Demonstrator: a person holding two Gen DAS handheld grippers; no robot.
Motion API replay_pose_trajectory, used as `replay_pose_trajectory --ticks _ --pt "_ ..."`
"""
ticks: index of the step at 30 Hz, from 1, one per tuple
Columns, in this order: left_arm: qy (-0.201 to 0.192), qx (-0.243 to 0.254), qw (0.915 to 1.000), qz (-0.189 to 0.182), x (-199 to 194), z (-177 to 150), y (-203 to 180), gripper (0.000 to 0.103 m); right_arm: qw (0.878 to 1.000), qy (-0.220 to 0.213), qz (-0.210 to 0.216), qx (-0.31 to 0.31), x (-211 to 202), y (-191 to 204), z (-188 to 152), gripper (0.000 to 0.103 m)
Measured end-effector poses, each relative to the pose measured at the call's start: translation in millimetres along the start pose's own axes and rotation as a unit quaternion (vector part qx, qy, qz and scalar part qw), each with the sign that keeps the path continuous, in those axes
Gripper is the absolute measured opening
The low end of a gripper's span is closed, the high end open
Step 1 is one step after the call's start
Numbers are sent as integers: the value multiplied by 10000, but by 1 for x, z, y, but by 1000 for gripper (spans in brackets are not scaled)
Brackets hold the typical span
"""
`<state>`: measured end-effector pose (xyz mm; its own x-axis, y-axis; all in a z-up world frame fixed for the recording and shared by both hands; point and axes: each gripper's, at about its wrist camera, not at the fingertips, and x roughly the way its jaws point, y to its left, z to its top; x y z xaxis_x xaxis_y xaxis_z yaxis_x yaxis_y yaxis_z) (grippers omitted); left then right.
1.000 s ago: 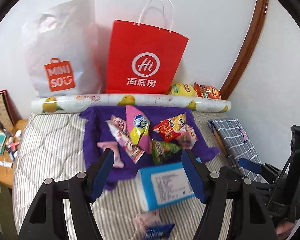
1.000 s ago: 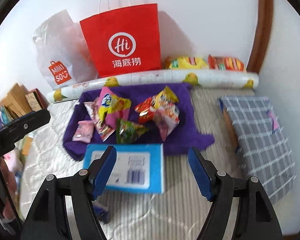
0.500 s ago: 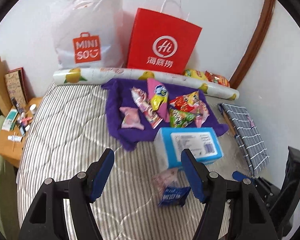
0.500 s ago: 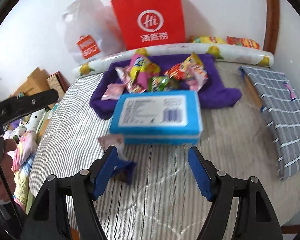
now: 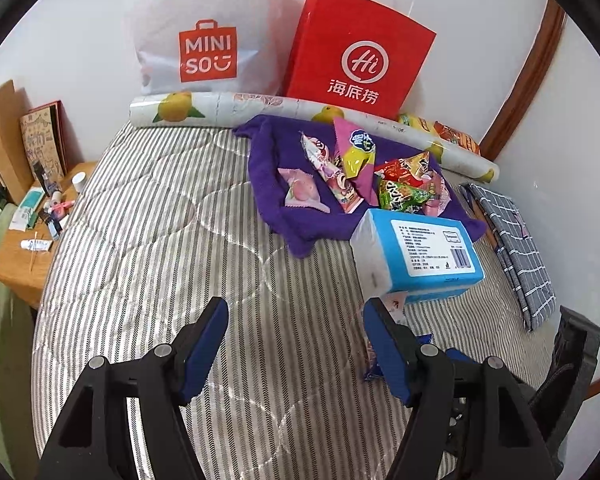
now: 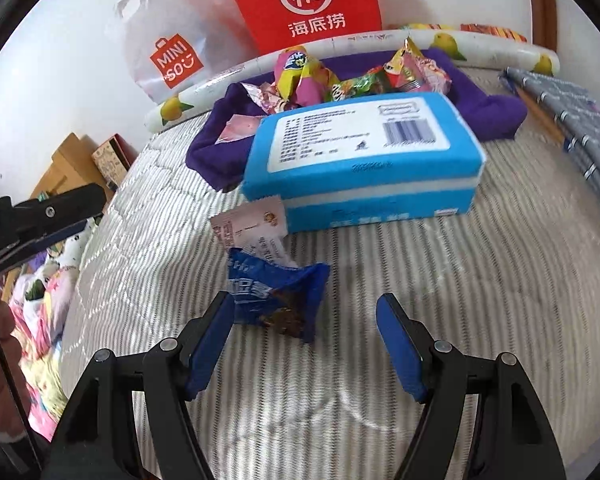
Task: Organize snacks
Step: 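Move both grippers back to the loose snacks beside the tissue box, then close the right gripper on the blue snack bag and lift it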
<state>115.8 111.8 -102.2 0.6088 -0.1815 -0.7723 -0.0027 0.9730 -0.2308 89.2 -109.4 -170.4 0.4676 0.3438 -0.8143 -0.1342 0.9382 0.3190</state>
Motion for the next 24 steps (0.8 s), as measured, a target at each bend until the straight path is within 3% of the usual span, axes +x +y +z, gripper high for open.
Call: replay_pose_trajectory --ticks 11,18,24 --pt "193 -62 9998 -87 13 -7 18 68 9998 -3 -128 148 25 17 -5 73" --pt "335 -87 9994 -91 21 -13 23 68 9995 -67 -301 -72 31 25 -4 58" --pt "341 -99 9994 -31 20 -16 23 68 9999 -76 -105 -69 24 20 -3 53"
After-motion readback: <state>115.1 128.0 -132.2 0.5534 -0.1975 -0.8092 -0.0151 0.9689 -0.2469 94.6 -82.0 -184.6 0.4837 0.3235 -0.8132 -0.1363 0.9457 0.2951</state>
